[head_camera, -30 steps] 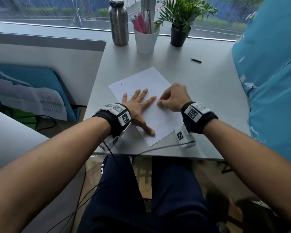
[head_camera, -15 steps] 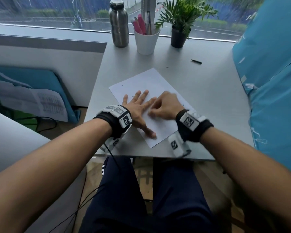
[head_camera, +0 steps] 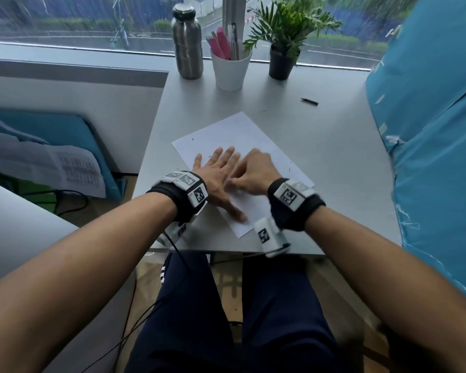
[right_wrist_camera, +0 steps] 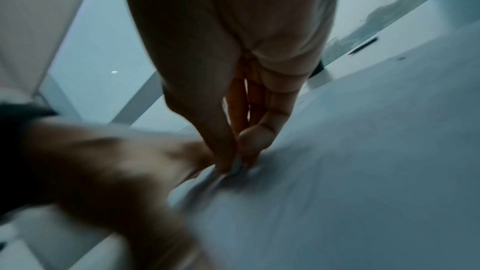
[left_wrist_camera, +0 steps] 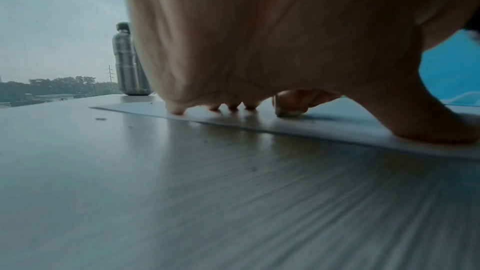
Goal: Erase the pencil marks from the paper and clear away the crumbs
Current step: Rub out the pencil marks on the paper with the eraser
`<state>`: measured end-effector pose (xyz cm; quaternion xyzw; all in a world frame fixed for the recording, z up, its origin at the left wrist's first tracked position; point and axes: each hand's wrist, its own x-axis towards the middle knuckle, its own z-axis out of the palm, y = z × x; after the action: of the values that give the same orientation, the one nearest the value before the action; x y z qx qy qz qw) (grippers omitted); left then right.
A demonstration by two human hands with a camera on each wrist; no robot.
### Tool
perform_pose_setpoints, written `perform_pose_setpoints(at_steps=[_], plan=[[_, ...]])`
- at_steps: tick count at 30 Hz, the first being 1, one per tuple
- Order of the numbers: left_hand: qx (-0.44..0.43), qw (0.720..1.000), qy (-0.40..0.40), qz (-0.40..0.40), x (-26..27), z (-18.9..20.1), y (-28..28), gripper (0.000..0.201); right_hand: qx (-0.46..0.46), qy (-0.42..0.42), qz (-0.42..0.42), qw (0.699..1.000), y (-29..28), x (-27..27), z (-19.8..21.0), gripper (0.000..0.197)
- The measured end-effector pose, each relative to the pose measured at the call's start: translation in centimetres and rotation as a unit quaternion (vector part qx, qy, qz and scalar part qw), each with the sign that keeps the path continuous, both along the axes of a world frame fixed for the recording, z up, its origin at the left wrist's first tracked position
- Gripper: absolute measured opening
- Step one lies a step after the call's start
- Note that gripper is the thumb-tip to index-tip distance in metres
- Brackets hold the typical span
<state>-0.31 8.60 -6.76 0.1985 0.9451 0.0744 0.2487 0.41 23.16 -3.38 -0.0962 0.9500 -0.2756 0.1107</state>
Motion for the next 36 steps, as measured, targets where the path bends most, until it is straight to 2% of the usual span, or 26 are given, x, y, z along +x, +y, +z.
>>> perform_pose_setpoints(at_steps=[3, 5, 8, 10, 12, 13, 16, 17, 21, 22, 25, 26, 29, 31, 34, 36], plan=[[-0.003, 1.000, -0.004, 0.000, 0.1, 0.2, 0.0, 0.157, -0.014, 0.002, -0.112, 0.994, 2.5, -2.3, 0.4, 0.014], [-0.001, 1.000, -0.007, -0.004, 0.1, 0.4, 0.1, 0.153, -0.002, 0.016, -0.081, 0.997, 1.9, -1.4, 0.0, 0.011], [-0.004, 1.000, -0.015, -0.007, 0.1, 0.5, 0.2, 0.149, 0.009, -0.008, 0.043, 0.999, 0.5, 1.2, -0.4, 0.008], [-0.009, 1.000, -0.011, -0.009, 0.3, 0.4, 0.1, 0.146, 0.005, -0.021, -0.013, 1.000, 2.0, -0.5, -0.1, 0.011], [-0.011, 1.000, -0.005, -0.008, 0.3, 0.4, 0.1, 0.144, -0.008, 0.007, -0.076, 0.997, 3.3, -1.9, 0.4, 0.015], [-0.011, 1.000, -0.006, -0.008, 0.2, 0.4, 0.2, 0.143, -0.004, 0.016, -0.070, 0.997, 3.2, -1.6, 0.3, 0.013], [-0.019, 1.000, -0.011, -0.015, 0.0, 0.3, 0.2, 0.143, -0.011, -0.001, 0.042, 0.999, 1.4, 1.4, -0.5, 0.007], [-0.023, 1.000, -0.010, -0.016, 0.0, 0.3, 0.2, 0.144, -0.009, -0.006, 0.053, 0.999, 1.6, 1.4, -0.4, 0.008], [-0.031, 0.999, -0.013, -0.013, 0.2, 0.6, 0.4, 0.142, -0.005, 0.018, -0.063, 0.998, 4.0, -1.9, 0.3, 0.014], [-0.032, 0.999, -0.013, -0.014, 0.2, 0.7, 0.4, 0.142, -0.003, 0.017, -0.052, 0.999, 3.6, -1.4, 0.2, 0.012], [-0.032, 0.999, -0.013, -0.014, 0.1, 0.5, 0.4, 0.142, 0.003, -0.004, 0.052, 0.999, 2.0, 1.4, -0.3, 0.008], [-0.033, 0.999, -0.012, -0.014, 0.2, 0.5, 0.3, 0.142, 0.009, -0.008, 0.043, 0.999, 2.4, 1.0, -0.1, 0.010], [-0.033, 0.999, -0.010, -0.013, 0.2, 0.4, 0.4, 0.140, 0.006, 0.020, -0.058, 0.998, 4.4, -1.6, 0.7, 0.013], [-0.031, 0.999, -0.005, -0.011, 0.1, 0.4, 0.4, 0.142, 0.008, 0.023, -0.043, 0.999, 3.7, -0.6, 0.4, 0.010], [-0.040, 0.999, -0.006, -0.018, 0.2, 0.4, 0.4, 0.144, 0.010, 0.003, 0.056, 0.998, 2.2, 2.1, -0.1, 0.008], [-0.044, 0.999, -0.008, -0.018, 0.3, 0.5, 0.5, 0.143, 0.018, 0.010, 0.003, 1.000, 3.4, 0.2, 0.1, 0.011]])
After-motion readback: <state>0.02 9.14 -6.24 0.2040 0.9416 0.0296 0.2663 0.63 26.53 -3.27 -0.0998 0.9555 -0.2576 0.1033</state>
